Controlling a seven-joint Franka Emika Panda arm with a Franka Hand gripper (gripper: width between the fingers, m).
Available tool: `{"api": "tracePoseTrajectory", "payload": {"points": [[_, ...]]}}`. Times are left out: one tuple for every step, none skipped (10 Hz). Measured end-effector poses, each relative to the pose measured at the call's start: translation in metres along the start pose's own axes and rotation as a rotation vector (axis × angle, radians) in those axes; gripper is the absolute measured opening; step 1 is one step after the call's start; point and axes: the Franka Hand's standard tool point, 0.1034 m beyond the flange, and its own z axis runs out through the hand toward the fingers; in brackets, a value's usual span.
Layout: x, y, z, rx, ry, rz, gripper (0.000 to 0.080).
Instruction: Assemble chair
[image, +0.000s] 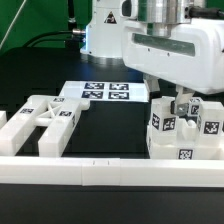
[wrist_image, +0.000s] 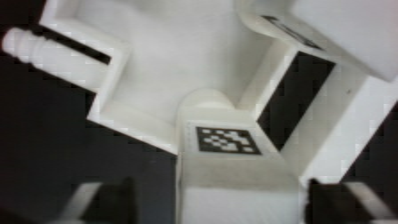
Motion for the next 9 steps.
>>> {"api": "tracePoseTrajectory", "payload": {"points": [[0.001,-0.003,0.003,-0.004,0.000,-0.093,0.0570],[0.002,-0.003,0.005,-0.005,0.001,-0.186,0.0637],[0.002,-0.003,0.005,-0.005,0.000,-0.257,0.0646],[0.002,-0.003,0.005,-0.005,0.000,-0.324,0.0646],[0.002,-0.003,0.005,-0.006,0.000,-0.413,0.0649],[0.002,-0.003,0.005,-0.006,-0.001,-0.500,0.0649],[0.005,-0.003,0.003,-0.005,-0.002,-0.594,0.0649],[0.008,-0.006,-0.003,0.001,0.001,-0.666,0.0649],[0.009,-0.008,-0.010,0.008,0.004,-0.787,0.0649]]}}
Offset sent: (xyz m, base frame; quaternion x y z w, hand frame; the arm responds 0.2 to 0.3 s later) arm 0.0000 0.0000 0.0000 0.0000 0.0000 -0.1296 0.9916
